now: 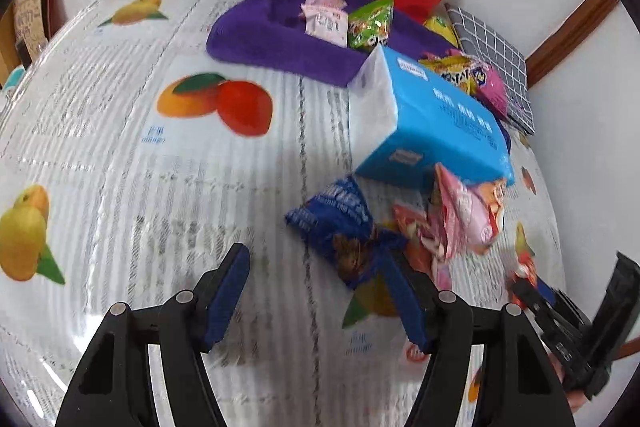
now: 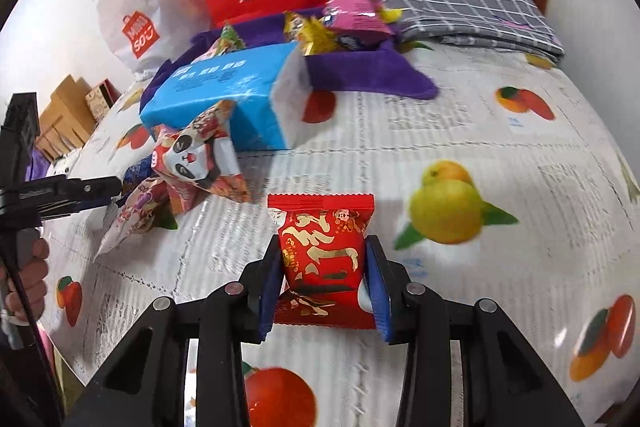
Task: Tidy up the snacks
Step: 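Grasp the dark blue packet with the left tool while the right tool holds the red packet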
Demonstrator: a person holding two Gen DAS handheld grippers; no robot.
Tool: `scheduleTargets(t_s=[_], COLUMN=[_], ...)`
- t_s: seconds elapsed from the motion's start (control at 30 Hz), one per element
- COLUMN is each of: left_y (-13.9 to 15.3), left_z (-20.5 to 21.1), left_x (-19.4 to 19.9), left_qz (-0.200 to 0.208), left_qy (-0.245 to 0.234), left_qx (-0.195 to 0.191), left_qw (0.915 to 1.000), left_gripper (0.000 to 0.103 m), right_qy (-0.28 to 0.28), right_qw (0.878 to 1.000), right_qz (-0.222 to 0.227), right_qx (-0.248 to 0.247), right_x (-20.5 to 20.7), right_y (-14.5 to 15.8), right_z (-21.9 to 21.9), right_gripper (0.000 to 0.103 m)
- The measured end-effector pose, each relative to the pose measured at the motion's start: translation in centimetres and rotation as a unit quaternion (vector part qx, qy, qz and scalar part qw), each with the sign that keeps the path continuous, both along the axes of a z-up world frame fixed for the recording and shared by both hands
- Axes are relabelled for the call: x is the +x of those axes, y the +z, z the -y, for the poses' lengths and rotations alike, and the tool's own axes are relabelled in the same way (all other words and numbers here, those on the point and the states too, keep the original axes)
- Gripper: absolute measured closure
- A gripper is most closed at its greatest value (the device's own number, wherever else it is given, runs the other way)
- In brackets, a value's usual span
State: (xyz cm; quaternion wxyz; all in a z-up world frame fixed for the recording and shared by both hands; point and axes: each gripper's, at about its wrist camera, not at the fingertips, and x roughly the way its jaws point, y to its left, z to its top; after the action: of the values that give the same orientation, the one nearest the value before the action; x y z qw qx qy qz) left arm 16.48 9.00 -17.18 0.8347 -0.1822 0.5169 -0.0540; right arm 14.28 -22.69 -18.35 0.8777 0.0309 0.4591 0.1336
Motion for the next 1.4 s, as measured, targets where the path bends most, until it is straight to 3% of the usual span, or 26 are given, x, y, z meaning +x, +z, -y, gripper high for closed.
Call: scheduleTargets(t_s=[0.1, 0.4, 0.53, 0.83, 1.03, 1.4], left_y=[0.0, 0.2, 0.2, 0.3, 0.1, -0.2], left_z=[0.5, 3.1, 3.6, 1.9, 2.7, 3.3], left_x=[0.7, 3.1, 3.1, 0.9, -0.6, -1.2], left_qz=[0.002, 0.007, 0.015, 0.022, 0.028, 0.045], left_qy=[0.009, 0.014, 0.011, -0.021, -0.04, -0.052], left_qx=[0.003, 0.082, 0.128, 0.109, 0.143, 0.183], left_qw=[1.0, 0.9965, 0.9915, 0.9936, 0.9885, 0.9808], left_gripper=[0.03, 0.03, 0.051, 0.051, 0.041, 0.04], right_qy=[-0.011, -0.035, -0.044, -0.045, -0.035, -0.037], right_qw=[1.0, 0.999, 0.999, 0.999, 0.999, 0.999], right_qz=[0.001, 0.02, 0.022, 0.013, 0.014, 0.014], right_qx=[0.008, 0.014, 0.007, 0.005, 0.002, -0.001], right_x=[-0.5, -1.8, -2.0, -2.1, -2.1, -2.2], right_y=[0.2, 1.4, 1.4, 0.7, 0.7, 0.8], right_z=[1.3, 3.2, 3.7, 3.3, 2.6, 2.6], right_gripper=[0.064, 0.064, 0.064, 0.064, 0.064, 0.064])
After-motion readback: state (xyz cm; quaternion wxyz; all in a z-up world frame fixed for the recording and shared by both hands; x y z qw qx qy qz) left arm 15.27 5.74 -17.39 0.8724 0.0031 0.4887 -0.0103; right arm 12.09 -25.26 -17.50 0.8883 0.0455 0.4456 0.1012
